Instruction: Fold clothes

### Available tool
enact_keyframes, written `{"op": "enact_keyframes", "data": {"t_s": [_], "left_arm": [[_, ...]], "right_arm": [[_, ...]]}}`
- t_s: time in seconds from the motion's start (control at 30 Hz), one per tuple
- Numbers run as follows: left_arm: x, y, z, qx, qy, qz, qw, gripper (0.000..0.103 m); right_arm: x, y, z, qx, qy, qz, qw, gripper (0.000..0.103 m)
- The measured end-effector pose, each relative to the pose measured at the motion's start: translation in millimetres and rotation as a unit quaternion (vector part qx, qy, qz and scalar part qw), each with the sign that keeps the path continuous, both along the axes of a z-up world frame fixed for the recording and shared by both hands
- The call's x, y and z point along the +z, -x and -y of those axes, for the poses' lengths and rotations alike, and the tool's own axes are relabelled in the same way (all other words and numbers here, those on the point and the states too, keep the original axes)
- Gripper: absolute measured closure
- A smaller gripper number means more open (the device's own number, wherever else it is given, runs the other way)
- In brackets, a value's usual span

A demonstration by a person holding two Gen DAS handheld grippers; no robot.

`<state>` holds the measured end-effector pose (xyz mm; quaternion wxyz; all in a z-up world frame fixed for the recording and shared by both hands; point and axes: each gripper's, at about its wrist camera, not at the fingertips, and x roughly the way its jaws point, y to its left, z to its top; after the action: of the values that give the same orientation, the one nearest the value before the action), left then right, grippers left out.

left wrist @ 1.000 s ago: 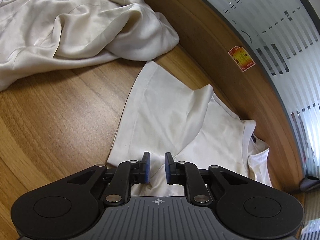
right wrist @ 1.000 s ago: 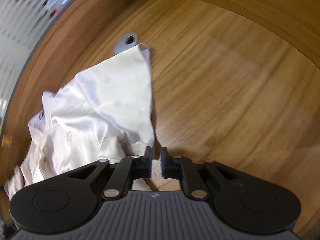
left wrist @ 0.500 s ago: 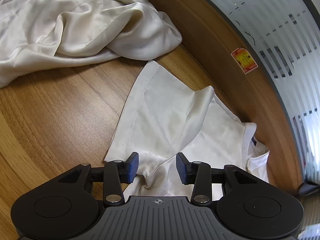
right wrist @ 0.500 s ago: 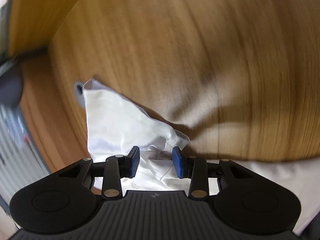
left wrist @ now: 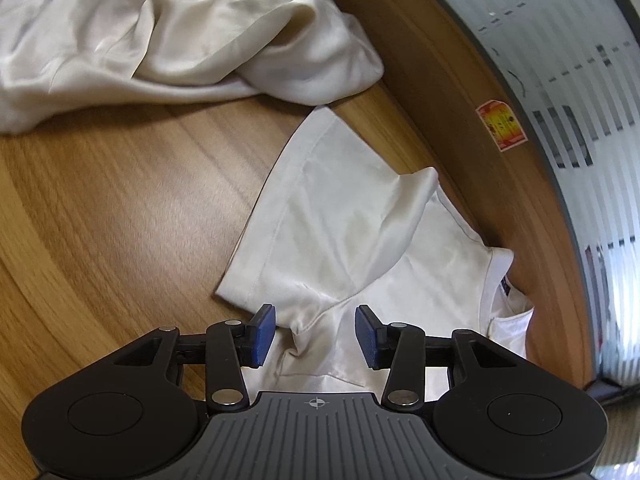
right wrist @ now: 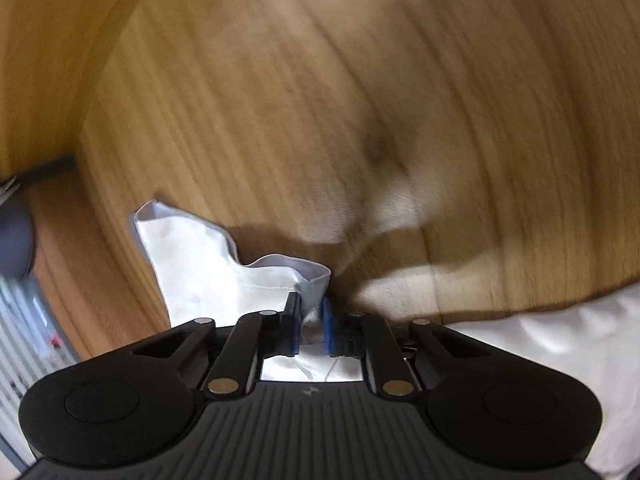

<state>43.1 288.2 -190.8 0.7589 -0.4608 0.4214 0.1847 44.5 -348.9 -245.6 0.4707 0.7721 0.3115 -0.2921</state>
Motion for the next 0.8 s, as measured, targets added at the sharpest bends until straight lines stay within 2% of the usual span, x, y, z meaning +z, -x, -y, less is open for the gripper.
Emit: {"op": "enact_keyframes", "data": {"t_s": [0.13, 0.27, 0.43, 0.47, 0.5, 0.57, 0.8], "left_arm": [[-7.8, -5.0, 3.3, 0.008, 0.01, -0.013, 0.9998, 0.055], [-15.2, -11.7, 5.5, 0.004, -0.01, -0.028, 0.9996, 0.055], [-14.9, -11.5, 9.8, -0.011, -0.044, -0.021, 0.9988, 0.058], [-15.6, -12.3, 10.7, -0.016, -0.046, -0.016, 0.9987, 0.072], [-16.5, -12.7, 11.2, -0.021, -0.045, -0.008, 0.9987, 0.097], [-16.5, -13.5, 12.7, -0.026, -0.051, 0.001, 0.9983, 0.096], [8.8, -17.5, 9.9, -0.029, -0.116, 0.029, 0.9924, 0.097]], "right_arm": [[5.6, -5.9, 6.6, 0.03, 0.028, 0.032, 0.999, 0.093], [12.6, -13.7, 14.8, 0.064, 0.056, 0.047, 0.995, 0.093], [12.3, -28.5, 21.3, 0.119, 0.085, 0.077, 0.986, 0.093], [12.3, -30.1, 22.3, 0.13, 0.091, 0.081, 0.984, 0.093], [11.9, -31.5, 22.8, 0.139, 0.096, 0.082, 0.982, 0.093], [11.5, -33.0, 23.8, 0.155, 0.106, 0.085, 0.978, 0.093], [20.5, -44.4, 33.2, 0.195, 0.182, 0.098, 0.959, 0.096]]}}
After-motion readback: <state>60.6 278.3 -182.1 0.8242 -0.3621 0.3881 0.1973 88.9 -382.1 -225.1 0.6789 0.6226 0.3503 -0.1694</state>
